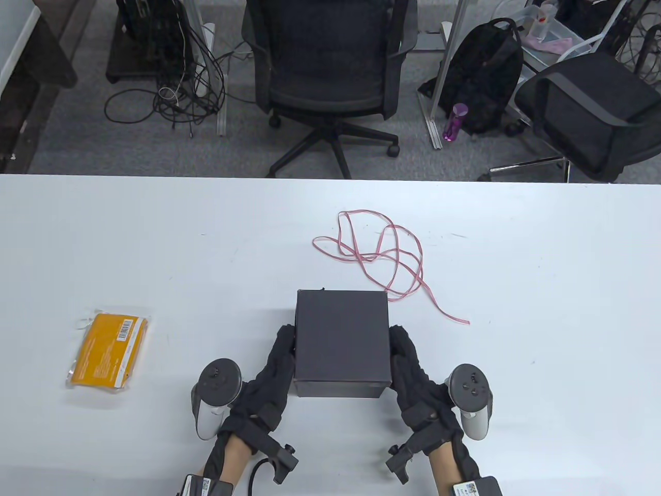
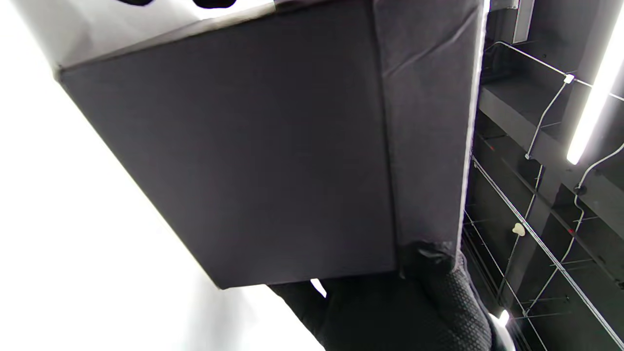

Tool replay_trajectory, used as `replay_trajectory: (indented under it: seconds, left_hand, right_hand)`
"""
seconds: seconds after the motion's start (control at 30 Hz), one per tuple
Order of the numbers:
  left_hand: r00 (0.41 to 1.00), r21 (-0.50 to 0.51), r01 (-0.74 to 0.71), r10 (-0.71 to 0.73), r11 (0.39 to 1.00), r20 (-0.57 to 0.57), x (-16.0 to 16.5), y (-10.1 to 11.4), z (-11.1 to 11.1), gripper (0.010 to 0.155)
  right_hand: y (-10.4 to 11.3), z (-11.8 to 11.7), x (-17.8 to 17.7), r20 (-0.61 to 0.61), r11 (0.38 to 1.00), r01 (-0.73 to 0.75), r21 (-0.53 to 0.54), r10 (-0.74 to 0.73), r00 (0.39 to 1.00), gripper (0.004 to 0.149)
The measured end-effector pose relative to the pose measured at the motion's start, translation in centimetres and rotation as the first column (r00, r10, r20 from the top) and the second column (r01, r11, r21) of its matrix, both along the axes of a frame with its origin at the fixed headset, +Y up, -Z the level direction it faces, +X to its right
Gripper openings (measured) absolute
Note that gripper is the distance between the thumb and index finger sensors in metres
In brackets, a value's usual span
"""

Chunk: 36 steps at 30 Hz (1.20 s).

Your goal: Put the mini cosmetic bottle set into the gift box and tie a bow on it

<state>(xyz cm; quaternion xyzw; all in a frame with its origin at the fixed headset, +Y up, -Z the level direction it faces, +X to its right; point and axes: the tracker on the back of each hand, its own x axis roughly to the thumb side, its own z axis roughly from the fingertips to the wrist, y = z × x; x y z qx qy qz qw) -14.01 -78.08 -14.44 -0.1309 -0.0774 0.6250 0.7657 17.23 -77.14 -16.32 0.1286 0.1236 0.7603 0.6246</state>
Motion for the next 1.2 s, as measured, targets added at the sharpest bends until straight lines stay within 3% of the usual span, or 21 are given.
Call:
replay_trajectory:
  seconds: [0.5,0.63,1.2]
  left_hand:
    - [0.996,-0.022,-0.077,0.076,0.997,-0.043,0.11,0.35,0.15,0.06]
    - [0.995,-0.064,-0.099,0.101,0.993,0.023,0.19,0.55,0.01,0.06]
    - [0.994,-0.05,-0.087,0.091,0.995,0.069,0.13,0.94,-0.14,0.059]
  right_hand:
    - [0.17,0.2,-0.17,0.028,0.999,0.04,0.007,-0.04,0.999,0.06]
    - [0.26,0.15,-0.05,0.024,0.999,0.05,-0.001,-0.05,0.998,0.059]
    - [0.74,0.24,-0.02,-0.024,0.995,0.094,-0.045,-0.096,0.995,0.059]
